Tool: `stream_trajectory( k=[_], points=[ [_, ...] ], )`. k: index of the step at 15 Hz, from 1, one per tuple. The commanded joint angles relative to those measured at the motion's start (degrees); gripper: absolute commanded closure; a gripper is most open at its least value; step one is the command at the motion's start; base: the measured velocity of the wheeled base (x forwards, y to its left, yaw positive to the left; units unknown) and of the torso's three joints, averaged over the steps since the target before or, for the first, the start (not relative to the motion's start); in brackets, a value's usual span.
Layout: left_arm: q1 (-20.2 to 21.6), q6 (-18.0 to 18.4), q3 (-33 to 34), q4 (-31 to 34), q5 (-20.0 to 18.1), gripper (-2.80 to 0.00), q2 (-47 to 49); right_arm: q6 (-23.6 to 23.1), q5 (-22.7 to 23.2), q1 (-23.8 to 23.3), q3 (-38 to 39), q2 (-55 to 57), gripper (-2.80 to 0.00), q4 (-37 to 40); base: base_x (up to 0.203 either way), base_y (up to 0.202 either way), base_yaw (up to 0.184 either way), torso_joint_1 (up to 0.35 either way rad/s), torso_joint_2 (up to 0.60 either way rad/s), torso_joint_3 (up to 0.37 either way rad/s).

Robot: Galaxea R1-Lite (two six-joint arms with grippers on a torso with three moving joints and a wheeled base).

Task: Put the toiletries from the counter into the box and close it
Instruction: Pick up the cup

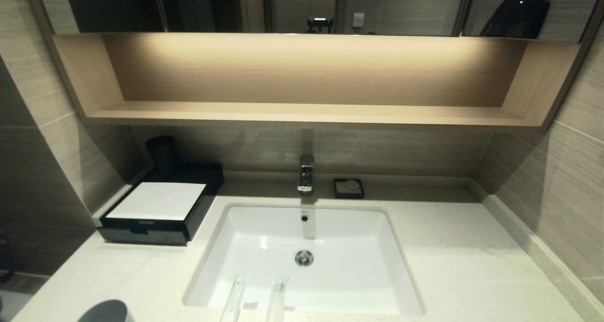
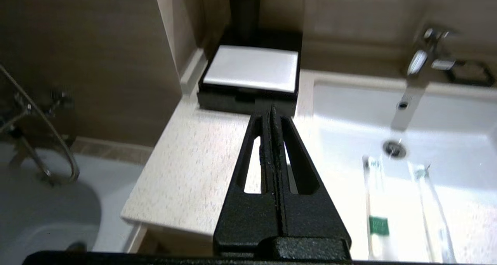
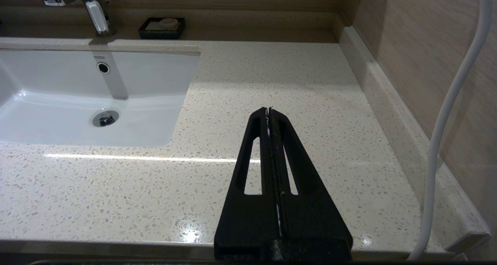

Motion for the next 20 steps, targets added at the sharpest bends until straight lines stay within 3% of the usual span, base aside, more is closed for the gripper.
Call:
stream_trajectory(
  k=[1, 5, 14, 20],
  points=[
    [0.1, 0.0, -5.1, 7.2, 0.1, 0.0, 11.0, 0.0, 0.0, 0.0, 0.0, -0.1, 0.0, 0.0, 0.0, 0.0, 0.0, 0.0, 0.0, 0.0],
    [0.2, -0.2, -10.6, 16.9, 0.5, 0.0, 20.8, 0.0, 0.0, 0.0, 0.0, -0.1, 0.0, 0.0, 0.0, 0.0, 0.0, 0.0, 0.0, 0.0],
    [2.1, -0.8, -10.5, 17.6, 2.0, 0.0, 35.8, 0.0, 0.0, 0.0, 0.0, -0.1, 0.0, 0.0, 0.0, 0.0, 0.0, 0.0, 0.0, 0.0],
    [1.3, -0.3, -10.1, 18.2, 1.7, 0.0, 36.4, 0.0, 0.0, 0.0, 0.0, -0.1, 0.0, 0.0, 0.0, 0.0, 0.0, 0.0, 0.0, 0.0]
  ],
)
